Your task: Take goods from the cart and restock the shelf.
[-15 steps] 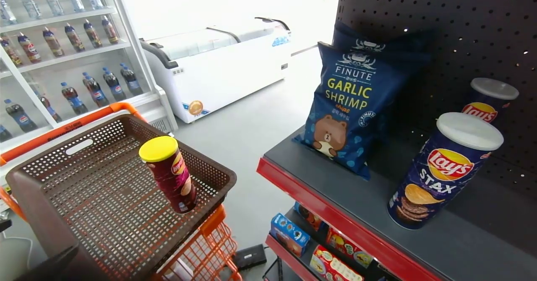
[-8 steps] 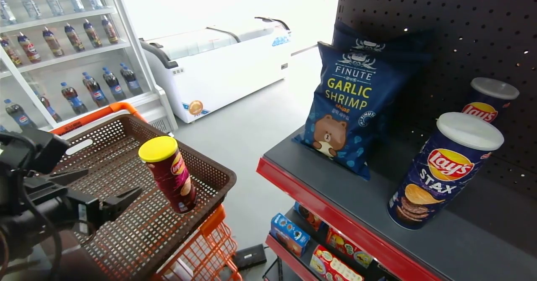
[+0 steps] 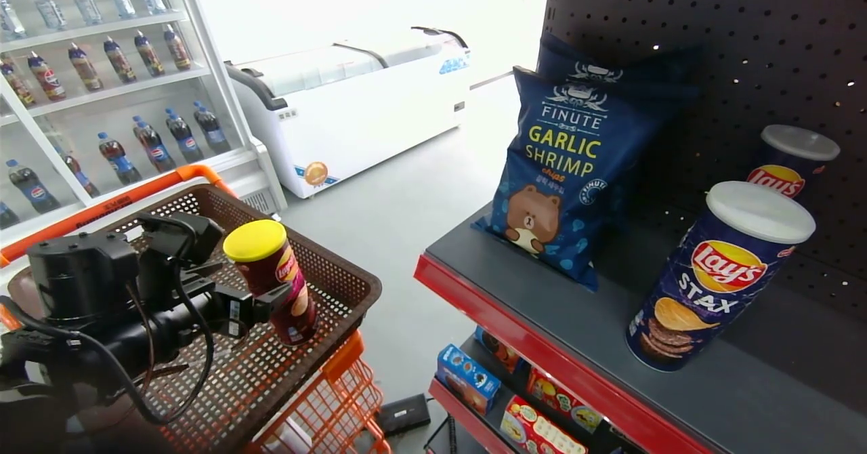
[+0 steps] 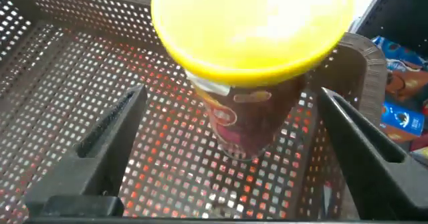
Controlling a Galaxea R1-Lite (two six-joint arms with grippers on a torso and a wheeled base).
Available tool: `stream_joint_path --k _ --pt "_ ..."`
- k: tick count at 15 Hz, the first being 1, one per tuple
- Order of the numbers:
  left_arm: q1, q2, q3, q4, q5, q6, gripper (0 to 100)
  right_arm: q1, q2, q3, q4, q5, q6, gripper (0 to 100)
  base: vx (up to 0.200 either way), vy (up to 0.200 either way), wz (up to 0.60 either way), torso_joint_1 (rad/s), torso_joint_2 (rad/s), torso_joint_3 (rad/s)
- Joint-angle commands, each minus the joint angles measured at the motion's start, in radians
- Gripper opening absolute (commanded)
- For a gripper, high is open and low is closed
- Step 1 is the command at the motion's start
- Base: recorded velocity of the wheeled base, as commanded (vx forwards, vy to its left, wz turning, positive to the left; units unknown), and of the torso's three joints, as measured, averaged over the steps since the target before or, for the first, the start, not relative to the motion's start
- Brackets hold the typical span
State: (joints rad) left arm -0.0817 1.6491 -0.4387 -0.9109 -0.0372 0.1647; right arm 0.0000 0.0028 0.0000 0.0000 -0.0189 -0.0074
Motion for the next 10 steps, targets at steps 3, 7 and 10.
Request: stream_joint_path --k 3,7,10 --pt "-0.003 0.185 -0.005 -0.151 0.000 -0.004 100 0.000 0.000 0.000 0.000 0.001 0.000 100 0.000 0.000 0.00 0.000 0.00 0.000" --pt "-0.001 0.228 -0.005 -0.180 0.002 -0.004 100 0.000 0.000 0.000 0.000 0.001 0.000 100 0.000 0.000 0.00 0.000 0.00 0.000" --pt "-0.001 0.268 -0.017 -0.226 0.002 -0.004 100 0.000 0.000 0.000 0.000 0.001 0.000 100 0.000 0.000 0.00 0.000 0.00 0.000"
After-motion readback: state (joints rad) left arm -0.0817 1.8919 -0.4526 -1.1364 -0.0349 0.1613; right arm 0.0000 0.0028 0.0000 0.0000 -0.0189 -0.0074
